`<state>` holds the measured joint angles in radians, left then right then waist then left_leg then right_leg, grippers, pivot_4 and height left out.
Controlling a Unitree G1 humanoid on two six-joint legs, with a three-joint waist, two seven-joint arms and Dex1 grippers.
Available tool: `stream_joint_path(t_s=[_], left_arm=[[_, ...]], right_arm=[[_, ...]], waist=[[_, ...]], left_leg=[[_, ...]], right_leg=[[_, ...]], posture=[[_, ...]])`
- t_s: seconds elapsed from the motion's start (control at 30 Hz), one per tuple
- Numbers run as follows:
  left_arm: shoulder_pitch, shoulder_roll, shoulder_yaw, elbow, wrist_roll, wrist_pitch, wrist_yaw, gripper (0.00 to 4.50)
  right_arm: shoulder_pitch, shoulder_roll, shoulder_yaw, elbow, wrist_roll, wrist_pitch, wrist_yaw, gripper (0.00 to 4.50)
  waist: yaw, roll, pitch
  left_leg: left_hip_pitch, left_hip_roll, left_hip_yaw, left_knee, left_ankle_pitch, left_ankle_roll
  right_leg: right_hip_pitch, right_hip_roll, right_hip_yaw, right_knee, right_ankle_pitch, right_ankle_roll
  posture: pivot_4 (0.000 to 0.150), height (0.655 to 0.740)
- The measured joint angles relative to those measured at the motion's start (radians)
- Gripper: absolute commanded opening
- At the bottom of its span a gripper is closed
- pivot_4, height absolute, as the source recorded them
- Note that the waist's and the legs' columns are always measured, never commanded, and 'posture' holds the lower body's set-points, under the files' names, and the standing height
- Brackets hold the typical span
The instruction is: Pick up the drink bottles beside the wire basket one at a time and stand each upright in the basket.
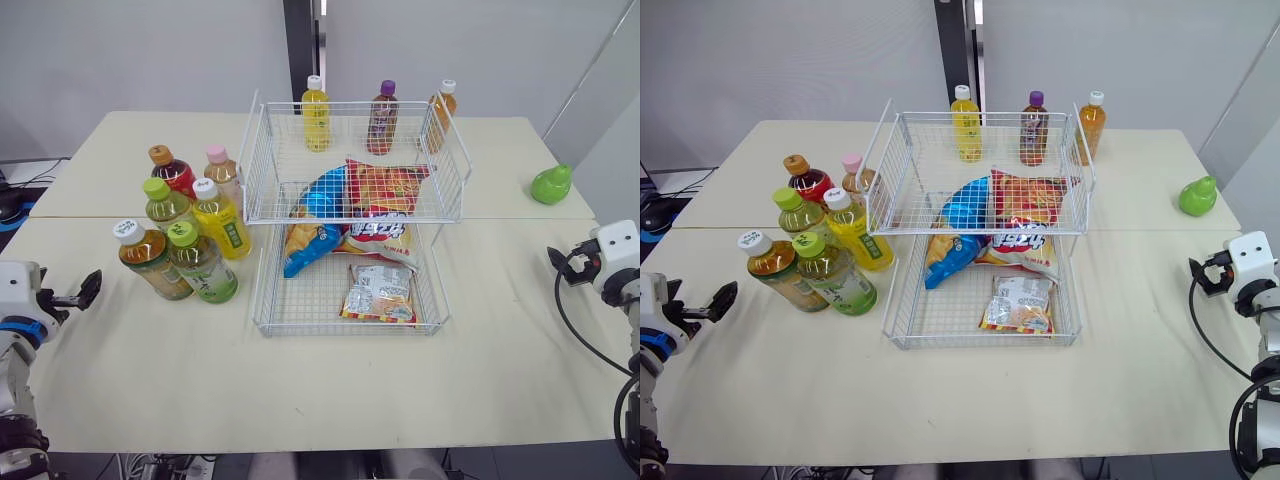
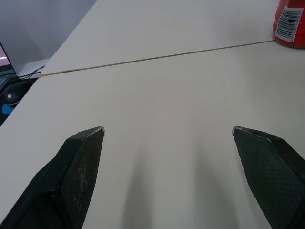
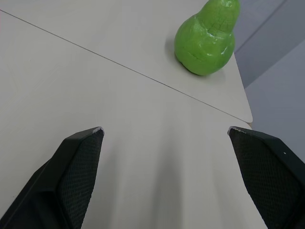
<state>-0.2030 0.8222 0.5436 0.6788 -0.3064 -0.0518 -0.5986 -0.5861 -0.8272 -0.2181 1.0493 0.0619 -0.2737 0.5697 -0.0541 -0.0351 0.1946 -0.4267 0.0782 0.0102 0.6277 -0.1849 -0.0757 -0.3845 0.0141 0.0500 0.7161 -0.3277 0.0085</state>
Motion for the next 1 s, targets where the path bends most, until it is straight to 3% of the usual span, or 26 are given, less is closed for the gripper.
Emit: stream_joint_path(t_s=[0.73, 0.9, 1.0], left_arm=[[-0.040, 0.002, 0.011, 0.047, -0.008, 0.002, 0.020, 4.48], [-0.043, -0.002, 0.011, 0.048, -0.007, 0.002, 0.026, 4.48], [-0.043, -0.009, 0.011, 0.050, -0.010, 0.009, 0.017, 4.48]], right_arm=[[0.015, 0.006, -0.029, 0.001, 0.014, -0.004, -0.099, 4.50], [0.019, 0.007, -0.072, -0.030, 0.083, 0.002, -0.029, 4.50], [0.021, 0.007, -0.111, -0.150, 0.155, 0.024, 0.026, 4.50]], waist=[[0.000, 0.000, 0.000], [0.000, 0.000, 0.000], [0.000, 0.000, 0.000]], left_leg=[[0.000, 0.000, 0.000, 0.000, 0.000, 0.000], [0.000, 0.000, 0.000, 0.000, 0.000, 0.000], [0.000, 0.000, 0.000, 0.000, 0.000, 0.000]], right_leg=[[0.000, 0.000, 0.000, 0.000, 0.000, 0.000], [0.000, 0.000, 0.000, 0.000, 0.000, 0.000], [0.000, 0.000, 0.000, 0.000, 0.000, 0.000]], posture=[[0.150, 0.7400], [0.150, 0.7400], [0.150, 0.7400]])
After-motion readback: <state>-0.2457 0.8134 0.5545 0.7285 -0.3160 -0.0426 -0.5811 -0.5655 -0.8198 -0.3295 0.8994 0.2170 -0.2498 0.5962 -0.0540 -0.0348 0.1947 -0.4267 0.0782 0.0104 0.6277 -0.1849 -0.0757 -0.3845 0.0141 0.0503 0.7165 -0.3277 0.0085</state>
